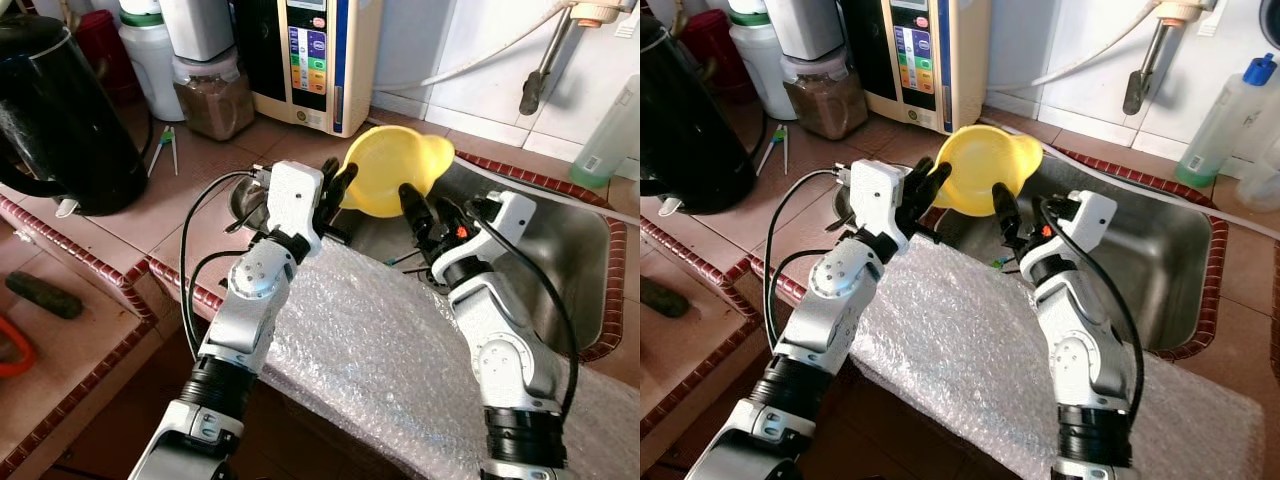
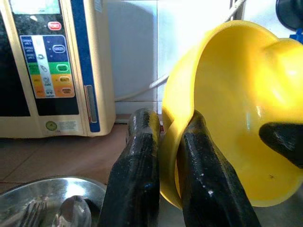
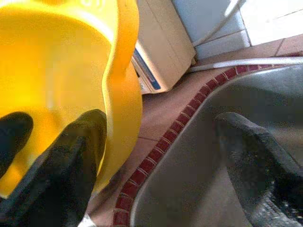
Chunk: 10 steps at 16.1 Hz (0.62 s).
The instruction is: Kitchen organization
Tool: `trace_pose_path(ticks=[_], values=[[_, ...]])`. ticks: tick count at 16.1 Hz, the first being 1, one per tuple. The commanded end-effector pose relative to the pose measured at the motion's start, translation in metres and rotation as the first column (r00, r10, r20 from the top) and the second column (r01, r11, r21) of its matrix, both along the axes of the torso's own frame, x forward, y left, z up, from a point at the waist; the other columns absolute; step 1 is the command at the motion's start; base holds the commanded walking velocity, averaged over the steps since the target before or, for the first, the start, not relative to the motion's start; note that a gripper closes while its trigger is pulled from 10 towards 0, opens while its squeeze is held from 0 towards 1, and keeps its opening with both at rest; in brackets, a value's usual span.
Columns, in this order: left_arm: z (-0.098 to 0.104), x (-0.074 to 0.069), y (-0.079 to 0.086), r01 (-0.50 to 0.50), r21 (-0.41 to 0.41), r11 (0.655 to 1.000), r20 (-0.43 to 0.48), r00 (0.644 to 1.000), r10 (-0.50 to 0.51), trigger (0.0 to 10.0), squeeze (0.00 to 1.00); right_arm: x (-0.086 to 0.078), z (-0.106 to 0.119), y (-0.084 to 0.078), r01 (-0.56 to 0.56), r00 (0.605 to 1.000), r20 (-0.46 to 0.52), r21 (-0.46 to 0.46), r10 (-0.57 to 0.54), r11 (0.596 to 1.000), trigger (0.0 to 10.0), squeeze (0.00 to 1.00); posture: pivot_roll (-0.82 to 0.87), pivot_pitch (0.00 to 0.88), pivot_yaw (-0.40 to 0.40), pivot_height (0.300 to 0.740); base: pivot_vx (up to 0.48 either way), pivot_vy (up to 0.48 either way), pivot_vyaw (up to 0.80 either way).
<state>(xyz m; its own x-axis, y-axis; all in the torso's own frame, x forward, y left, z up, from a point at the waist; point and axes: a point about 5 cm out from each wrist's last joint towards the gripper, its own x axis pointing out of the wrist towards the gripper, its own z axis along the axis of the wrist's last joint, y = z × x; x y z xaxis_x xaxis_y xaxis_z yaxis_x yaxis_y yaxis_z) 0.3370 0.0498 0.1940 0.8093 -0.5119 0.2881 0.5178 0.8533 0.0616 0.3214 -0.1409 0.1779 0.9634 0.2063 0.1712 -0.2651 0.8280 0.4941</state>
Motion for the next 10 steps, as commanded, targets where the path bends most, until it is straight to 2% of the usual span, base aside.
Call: trace_pose_path(ticks=[1, 10], values=[[0.0072, -0.0038, -0.0015, 0.022, -0.006, 1.0, 0.032, 0.999, -0.022, 0.0, 0.0, 0.0019, -0.0004, -0.0041, 0.036, 0.999, -0.012, 0.006, -0.036, 0.999, 0.0, 0.0, -0.07, 0.064, 0.06, 0.74, 0.0, 0.0, 0.0], [0.0046, -0.0093, -0.0075, 0.08, 0.002, 0.997, 0.025, 0.996, -0.08, 0.0, 0.0, 0.0031, -0.0097, -0.0043, 0.046, 0.997, -0.055, -0.005, -0.047, 0.999, 0.0, 0.0, -0.07, 0.066, 0.063, 0.74, 0.0, 0.0, 0.0]])
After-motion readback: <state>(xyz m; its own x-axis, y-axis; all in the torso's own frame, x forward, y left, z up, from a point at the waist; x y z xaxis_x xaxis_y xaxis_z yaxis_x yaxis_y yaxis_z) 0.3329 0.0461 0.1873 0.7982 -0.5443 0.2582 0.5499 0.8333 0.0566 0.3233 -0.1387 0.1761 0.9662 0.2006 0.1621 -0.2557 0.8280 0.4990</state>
